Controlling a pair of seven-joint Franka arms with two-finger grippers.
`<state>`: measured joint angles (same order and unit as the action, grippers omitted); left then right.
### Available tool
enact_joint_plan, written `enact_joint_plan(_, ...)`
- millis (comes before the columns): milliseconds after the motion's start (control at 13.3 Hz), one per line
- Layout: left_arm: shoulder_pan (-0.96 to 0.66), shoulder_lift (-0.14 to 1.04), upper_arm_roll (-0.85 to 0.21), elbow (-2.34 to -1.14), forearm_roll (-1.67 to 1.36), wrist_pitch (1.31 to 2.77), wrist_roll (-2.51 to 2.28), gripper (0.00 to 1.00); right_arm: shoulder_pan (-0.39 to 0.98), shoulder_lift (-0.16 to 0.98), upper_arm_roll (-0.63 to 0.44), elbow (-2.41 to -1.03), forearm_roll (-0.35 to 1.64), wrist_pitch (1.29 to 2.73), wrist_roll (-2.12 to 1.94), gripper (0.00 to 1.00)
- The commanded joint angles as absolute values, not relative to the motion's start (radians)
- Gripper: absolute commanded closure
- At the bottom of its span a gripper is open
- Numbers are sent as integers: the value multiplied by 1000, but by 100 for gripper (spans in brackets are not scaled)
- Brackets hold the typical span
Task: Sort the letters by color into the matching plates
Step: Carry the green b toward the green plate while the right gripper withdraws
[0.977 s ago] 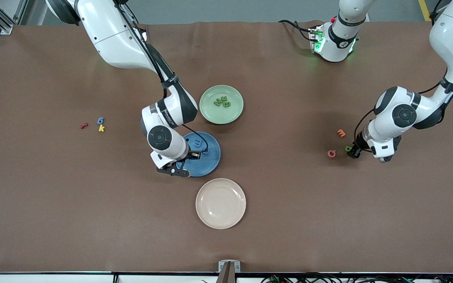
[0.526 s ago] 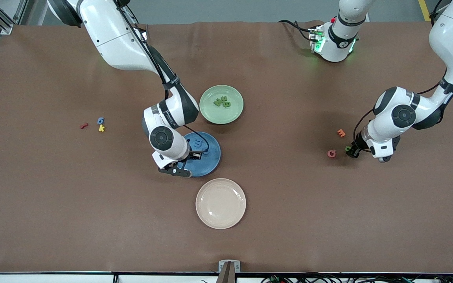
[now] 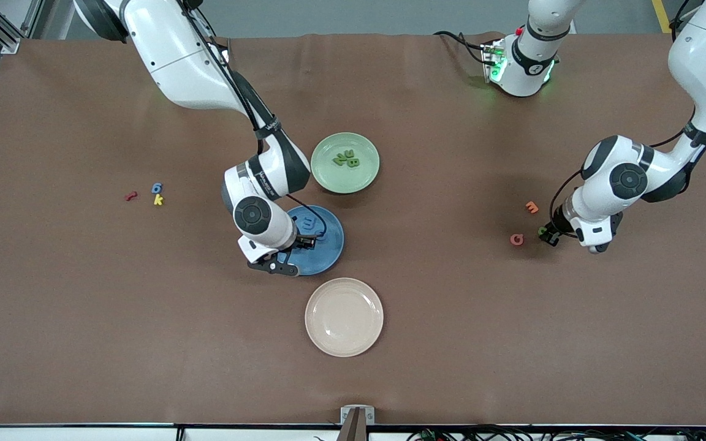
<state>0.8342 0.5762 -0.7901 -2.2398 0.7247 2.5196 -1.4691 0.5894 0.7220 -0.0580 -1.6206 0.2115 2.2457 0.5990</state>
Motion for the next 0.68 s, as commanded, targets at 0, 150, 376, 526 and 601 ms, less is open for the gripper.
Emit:
enact_joint_plan(0, 833, 577, -790, -2238, 755, 2530, -1486, 90, 580, 646, -60, -1600, 229, 2095, 584, 31)
enact_joint_plan(150, 830, 563, -795, -2223, 755, 2522, -1480, 96, 551, 553, -67, -1600, 227, 1938, 583, 27)
enact_joint_plan(376, 830, 522, -842, -2214, 755, 2482, -1476, 98, 474, 451, -69, -1600, 219, 1757, 552, 16)
enact_joint_plan(526, 830, 512, -908, -2194, 755, 2412, -1486, 99, 402, 402, -71, -1612, 219, 1683, 496, 12)
enact_joint_plan(601, 830, 514, -938, -2186, 755, 2383, -1488, 99, 375, 388, -71, -1618, 213, 1655, 462, 11)
